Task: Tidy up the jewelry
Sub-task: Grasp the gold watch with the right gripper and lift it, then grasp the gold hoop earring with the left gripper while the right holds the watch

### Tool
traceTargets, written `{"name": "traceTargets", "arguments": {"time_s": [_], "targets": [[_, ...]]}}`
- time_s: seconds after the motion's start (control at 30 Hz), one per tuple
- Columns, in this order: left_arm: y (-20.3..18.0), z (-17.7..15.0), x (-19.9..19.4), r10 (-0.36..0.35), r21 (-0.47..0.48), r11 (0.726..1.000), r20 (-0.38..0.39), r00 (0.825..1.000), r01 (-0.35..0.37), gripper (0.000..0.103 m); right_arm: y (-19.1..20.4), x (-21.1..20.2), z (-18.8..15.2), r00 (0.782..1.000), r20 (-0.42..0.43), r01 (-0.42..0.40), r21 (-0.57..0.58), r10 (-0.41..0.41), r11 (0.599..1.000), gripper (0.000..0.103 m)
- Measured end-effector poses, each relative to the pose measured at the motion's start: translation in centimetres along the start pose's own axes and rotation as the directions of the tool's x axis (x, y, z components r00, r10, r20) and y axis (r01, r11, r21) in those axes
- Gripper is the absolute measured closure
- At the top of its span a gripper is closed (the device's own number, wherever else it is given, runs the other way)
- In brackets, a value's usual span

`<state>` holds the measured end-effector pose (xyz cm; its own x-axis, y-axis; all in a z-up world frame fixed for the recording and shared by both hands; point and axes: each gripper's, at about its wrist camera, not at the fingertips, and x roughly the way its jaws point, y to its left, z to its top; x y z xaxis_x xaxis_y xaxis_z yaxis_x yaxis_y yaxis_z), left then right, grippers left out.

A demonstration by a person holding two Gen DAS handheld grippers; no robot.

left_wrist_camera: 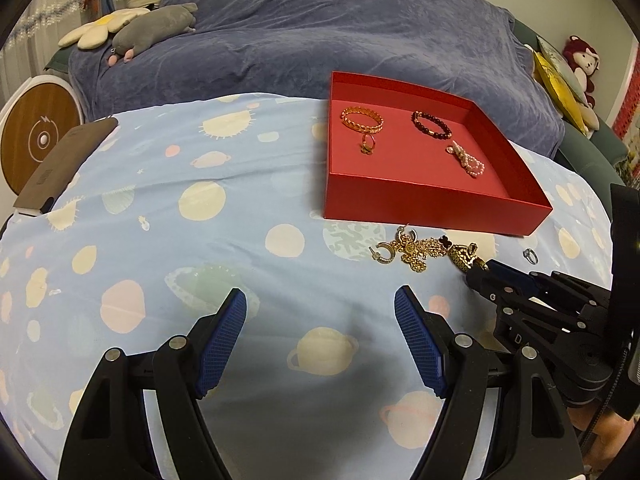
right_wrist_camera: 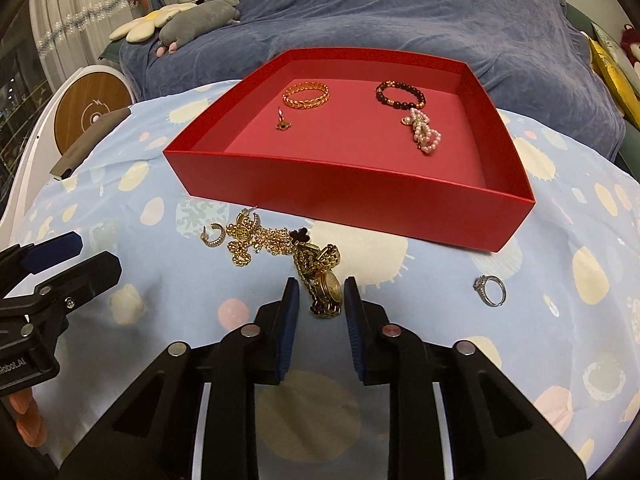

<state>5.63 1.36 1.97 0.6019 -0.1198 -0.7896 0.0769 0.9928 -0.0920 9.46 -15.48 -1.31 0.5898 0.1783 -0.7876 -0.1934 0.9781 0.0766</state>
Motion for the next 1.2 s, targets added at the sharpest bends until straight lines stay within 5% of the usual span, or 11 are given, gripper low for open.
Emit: {"name": "traceTargets", "arguments": {"time_s": [0.3,0.8,1.2], "targets": [[-0.2,0.0,0.4,-0.006,0.004,1.000,-0.004,1.000,0.006,0.029,-0.6,-0.5,0.0,1.000,-0.010,0.002,0.028,-0.001,1.000,0.095],[-2.6,0.6,3.2,-0.008,0.057,0.998,-0.011,1.000,0.009,0.029,-2.7,-4.1,-2.0,0.998,0.000,-0.058,0.077,0.058,0.995,0.095],[-3.6,0.9,5.6,0.007,0.084,0.996,-0.013,1.000,-0.005,0.047,-3.7,-6.2,-3.4,0.997,0.006,-0.082,0.099,0.082,0.992,0.095]]}}
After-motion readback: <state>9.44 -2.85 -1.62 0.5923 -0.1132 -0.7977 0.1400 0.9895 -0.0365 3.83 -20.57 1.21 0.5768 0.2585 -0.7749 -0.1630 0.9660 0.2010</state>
